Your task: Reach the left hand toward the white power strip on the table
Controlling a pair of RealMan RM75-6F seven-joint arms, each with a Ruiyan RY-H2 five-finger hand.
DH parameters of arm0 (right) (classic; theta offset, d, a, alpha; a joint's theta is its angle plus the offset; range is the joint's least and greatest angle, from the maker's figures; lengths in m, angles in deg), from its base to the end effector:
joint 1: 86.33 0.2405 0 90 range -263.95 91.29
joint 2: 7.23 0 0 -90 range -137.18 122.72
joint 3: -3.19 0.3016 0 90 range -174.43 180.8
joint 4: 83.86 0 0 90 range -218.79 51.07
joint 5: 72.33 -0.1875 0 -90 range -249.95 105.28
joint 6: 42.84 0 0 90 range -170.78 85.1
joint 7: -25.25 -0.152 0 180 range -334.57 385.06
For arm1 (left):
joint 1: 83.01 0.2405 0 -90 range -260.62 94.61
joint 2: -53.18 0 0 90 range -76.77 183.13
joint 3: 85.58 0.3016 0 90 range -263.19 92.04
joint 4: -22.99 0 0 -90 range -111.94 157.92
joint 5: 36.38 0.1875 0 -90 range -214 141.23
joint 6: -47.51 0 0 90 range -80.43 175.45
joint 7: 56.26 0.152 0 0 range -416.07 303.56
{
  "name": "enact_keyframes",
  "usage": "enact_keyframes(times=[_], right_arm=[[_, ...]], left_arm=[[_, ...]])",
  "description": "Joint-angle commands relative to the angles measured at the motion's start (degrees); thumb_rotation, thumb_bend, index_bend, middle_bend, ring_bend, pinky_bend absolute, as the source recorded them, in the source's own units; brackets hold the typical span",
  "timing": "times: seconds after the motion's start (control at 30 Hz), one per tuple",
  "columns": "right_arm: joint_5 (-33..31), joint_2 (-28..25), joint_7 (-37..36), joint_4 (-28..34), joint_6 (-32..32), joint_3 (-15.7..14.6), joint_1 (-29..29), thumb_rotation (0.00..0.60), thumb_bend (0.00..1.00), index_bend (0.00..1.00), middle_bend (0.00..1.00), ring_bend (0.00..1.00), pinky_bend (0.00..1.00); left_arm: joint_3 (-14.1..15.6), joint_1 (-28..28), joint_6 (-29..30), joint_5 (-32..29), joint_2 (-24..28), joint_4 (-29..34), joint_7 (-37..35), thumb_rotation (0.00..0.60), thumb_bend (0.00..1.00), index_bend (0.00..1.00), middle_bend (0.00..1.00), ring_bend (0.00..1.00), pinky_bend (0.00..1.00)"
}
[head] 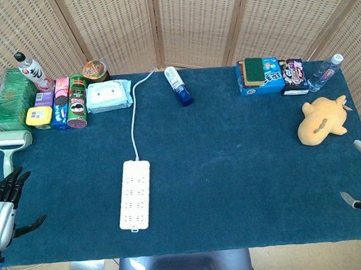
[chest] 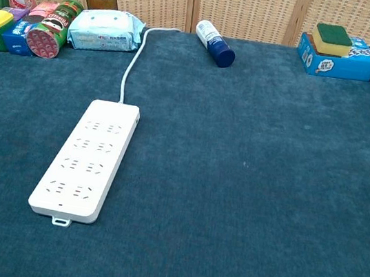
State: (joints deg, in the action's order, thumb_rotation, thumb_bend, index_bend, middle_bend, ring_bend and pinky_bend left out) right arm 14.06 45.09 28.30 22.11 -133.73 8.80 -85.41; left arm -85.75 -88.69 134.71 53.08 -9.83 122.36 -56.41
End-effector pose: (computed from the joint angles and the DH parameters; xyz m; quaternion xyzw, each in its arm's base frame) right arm -0.3037 -0.1735 0.2688 0.5640 -0.3528 0.4104 0.6237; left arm -0.3122 0.1842 0.1924 -0.5977 -0.4041 -0.4306 0.5422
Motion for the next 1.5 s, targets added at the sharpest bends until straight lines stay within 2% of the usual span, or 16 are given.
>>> enact_keyframes(times=[0.03,0.27,0.3,0.33,0.37,0.4,0.43,0.5,0.53,0.7,0.8,0.87,0.93,1.0,1.23,1.5], right_arm=[[-0.3,0.7,2.4,0.0,0.4,-0.1,0.2,0.6,0.0,0.03,0.01,0.0,0.0],[-0.7,0.9,1.3,0.3,1.2,0.1,0.7,0.6,0.0,0.03,0.01,0.0,0.0],[-0.8,0.9,1.0,0.2,1.3,0.2,0.7,0.6,0.0,0.03,0.01,0.0,0.0],[-1.0,0.9,0.9,0.1,1.5,0.3,0.8,0.6,0.0,0.02,0.01,0.0,0.0],[-1.1,0.9,0.7,0.1,1.7,0.3,0.9,0.6,0.0,0.02,0.01,0.0,0.0],[-1.2,0.9,0.5,0.1,1.9,0.3,1.0,0.6,0.0,0.01,0.01,0.0,0.0],[-1.3,1.0,0.4,0.1,2.0,0.3,1.0,0.6,0.0,0.0,0.01,0.0,0.0],[-1.3,1.0,0.1,0.0,2.0,0.3,1.0,0.6,0.0,0.0,0.01,0.0,0.0],[-1.2,0.9,0.1,0.1,1.9,0.3,1.0,0.6,0.0,0.0,0.01,0.0,0.0],[-1.0,1.0,0.1,0.2,2.2,0.1,1.1,0.6,0.0,0.0,0.01,0.0,0.0],[-1.0,1.1,0.1,0.2,2.7,0.0,1.3,0.6,0.0,0.0,0.01,0.0,0.0],[-0.9,1.1,0.1,0.2,3.0,-0.1,1.4,0.6,0.0,0.0,0.01,0.0,0.0],[-1.0,1.0,-0.1,0.2,3.1,-0.1,1.4,0.6,0.0,0.0,0.01,0.0,0.0],[-1.0,1.0,-0.3,0.1,3.2,-0.1,1.5,0.6,0.0,0.0,0.01,0.0,0.0],[-1.3,0.6,-1.2,0.0,3.4,-0.1,1.5,0.6,0.0,0.0,0.01,0.0,0.0],[-1.4,0.2,-2.3,-0.1,3.6,-0.1,1.5,0.6,0.0,0.0,0.01,0.0,0.0]], left_arm=[[0.1,0.0,-0.1,0.3,0.1,0.0,-0.5,0.6,0.2,0.0,0.0,0.0,0.08],[0.8,-0.2,-0.1,2.9,0.7,0.1,-3.6,0.6,0.2,0.0,0.0,0.0,0.07],[0.7,-0.6,0.0,3.7,0.7,0.0,-4.5,0.6,0.21,0.0,0.05,0.01,0.07],[0.2,-1.0,0.0,4.0,0.5,0.1,-5.0,0.6,0.24,0.0,0.19,0.08,0.08],[-0.6,-1.3,0.4,3.6,-0.1,0.4,-5.3,0.6,0.28,0.0,0.34,0.2,0.12],[-1.9,-1.7,0.8,2.6,-1.3,0.7,-5.6,0.6,0.36,0.0,0.58,0.44,0.26],[-2.9,-2.1,1.0,2.1,-2.2,0.9,-5.8,0.6,0.44,0.0,0.8,0.72,0.5],[-4.3,-3.7,-1.1,0.1,-3.7,2.0,-4.6,0.6,0.54,0.0,0.97,0.96,0.88],[-4.7,-4.4,-2.2,-0.6,-4.2,2.5,-3.3,0.6,0.57,0.0,1.0,1.0,0.98],[-6.5,-8.5,-9.1,-6.0,-8.1,4.4,4.2,0.6,0.66,0.0,1.0,1.0,1.0],[-7.3,-10.5,-12.4,-9.4,-9.5,5.1,7.9,0.6,0.67,0.0,1.0,1.0,1.0],[-7.7,-12.4,-15.8,-12.6,-11.1,5.8,10.9,0.6,0.68,0.04,1.0,1.0,1.0],[-8.4,-14.1,-18.0,-15.7,-12.6,6.0,13.8,0.6,0.68,0.13,1.0,1.0,1.0],[-9.2,-15.6,-19.4,-18.4,-14.2,6.2,16.2,0.6,0.68,0.16,1.0,1.0,1.0],[-10.4,-20.0,-22.1,-26.1,-19.5,5.6,23.9,0.6,0.68,0.22,1.0,1.0,1.0],[-11.0,-23.3,-21.9,-34.3,-24.2,4.2,30.7,0.6,0.68,0.23,1.0,1.0,1.0]])
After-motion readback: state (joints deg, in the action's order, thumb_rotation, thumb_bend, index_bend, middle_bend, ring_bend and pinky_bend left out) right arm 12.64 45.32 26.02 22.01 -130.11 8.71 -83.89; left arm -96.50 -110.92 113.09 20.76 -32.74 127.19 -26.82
